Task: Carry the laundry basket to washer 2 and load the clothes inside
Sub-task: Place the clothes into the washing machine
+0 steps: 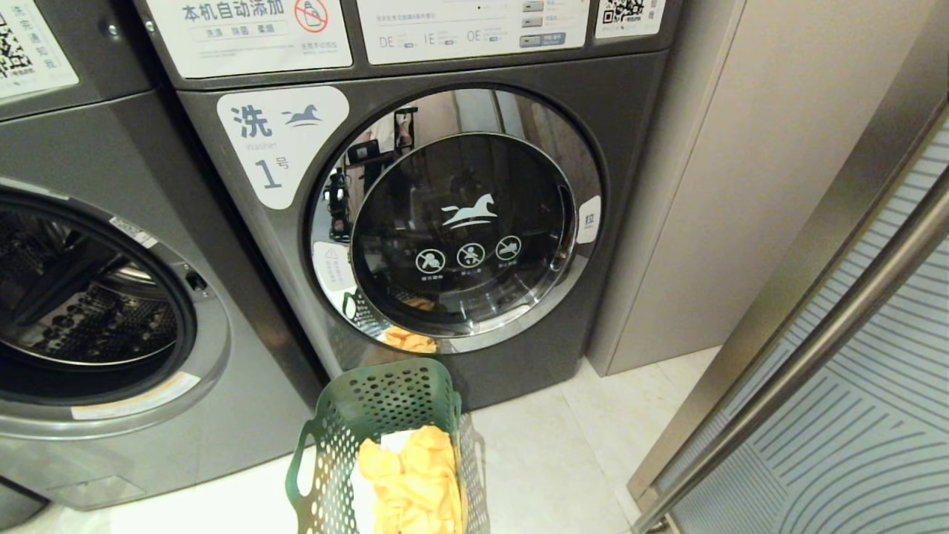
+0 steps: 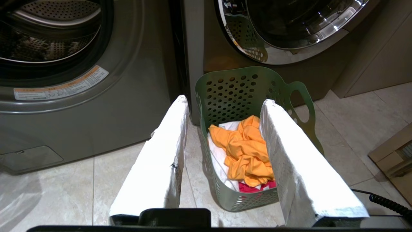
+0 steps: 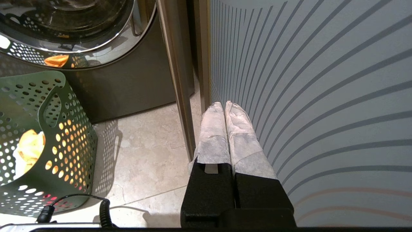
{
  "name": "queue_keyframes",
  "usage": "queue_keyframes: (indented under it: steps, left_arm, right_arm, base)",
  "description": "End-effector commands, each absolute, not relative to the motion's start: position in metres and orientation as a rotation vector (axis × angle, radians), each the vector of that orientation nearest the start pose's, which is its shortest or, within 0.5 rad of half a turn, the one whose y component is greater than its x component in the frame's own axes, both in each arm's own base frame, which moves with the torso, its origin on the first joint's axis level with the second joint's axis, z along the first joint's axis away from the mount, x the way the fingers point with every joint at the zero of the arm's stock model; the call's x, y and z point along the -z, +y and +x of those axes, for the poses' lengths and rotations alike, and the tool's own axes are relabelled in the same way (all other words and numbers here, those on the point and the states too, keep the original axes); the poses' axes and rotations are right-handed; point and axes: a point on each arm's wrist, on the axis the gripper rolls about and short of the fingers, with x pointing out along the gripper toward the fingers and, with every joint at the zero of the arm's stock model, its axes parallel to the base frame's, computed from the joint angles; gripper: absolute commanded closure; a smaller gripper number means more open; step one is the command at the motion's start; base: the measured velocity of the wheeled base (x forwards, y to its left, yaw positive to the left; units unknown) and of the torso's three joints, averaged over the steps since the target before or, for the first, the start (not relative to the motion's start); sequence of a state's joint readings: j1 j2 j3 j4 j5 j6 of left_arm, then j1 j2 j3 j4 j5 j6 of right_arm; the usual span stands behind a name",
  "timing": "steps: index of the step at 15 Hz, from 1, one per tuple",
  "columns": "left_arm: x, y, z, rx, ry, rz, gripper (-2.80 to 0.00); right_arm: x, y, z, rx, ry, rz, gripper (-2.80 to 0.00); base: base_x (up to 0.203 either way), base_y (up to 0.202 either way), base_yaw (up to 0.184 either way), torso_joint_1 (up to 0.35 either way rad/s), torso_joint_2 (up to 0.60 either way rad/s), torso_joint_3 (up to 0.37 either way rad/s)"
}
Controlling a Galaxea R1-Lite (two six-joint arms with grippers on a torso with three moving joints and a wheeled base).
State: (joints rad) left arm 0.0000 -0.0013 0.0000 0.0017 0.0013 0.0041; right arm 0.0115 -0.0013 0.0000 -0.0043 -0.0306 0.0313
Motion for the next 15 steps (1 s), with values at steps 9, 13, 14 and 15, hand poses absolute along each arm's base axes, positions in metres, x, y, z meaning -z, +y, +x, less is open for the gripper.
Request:
queue_keyframes:
  steps: [9,13,14,15]
  left_arm:
    - [-0.0753,0.0,-0.0228,-0.002,0.002,0.005,0.0]
    - [-0.0753,0.0,-0.0228,-0.002,0.002,0.005,0.0]
    - [-0.0753,0.0,-0.0228,-0.002,0.002,0.003,0.0]
    - [-0.0753,0.0,-0.0228,-0.002,0.002,0.003,0.0]
  right_arm:
    - [-0.076,-0.001,-0.0228,0.017,-0.005,0.032,0.0]
    - [-0.076,-0.001,-0.0228,0.018,-0.006,0.034,0.0]
    - [-0.0761,-0.001,-0.0228,0.018,-0.006,0.034,0.0]
    - [-0.076,-0.001,-0.0228,0.018,-0.006,0.034,0.0]
  base:
    - [0.002,-0.003,0.097,0.002,0.0,0.002]
    - [0.0,-0.002,0.077,0.001,0.0,0.001]
    - [0.0,0.0,0.0,0.0,0.0,0.0]
    - [0.0,0.0,0.0,0.0,0.0,0.0]
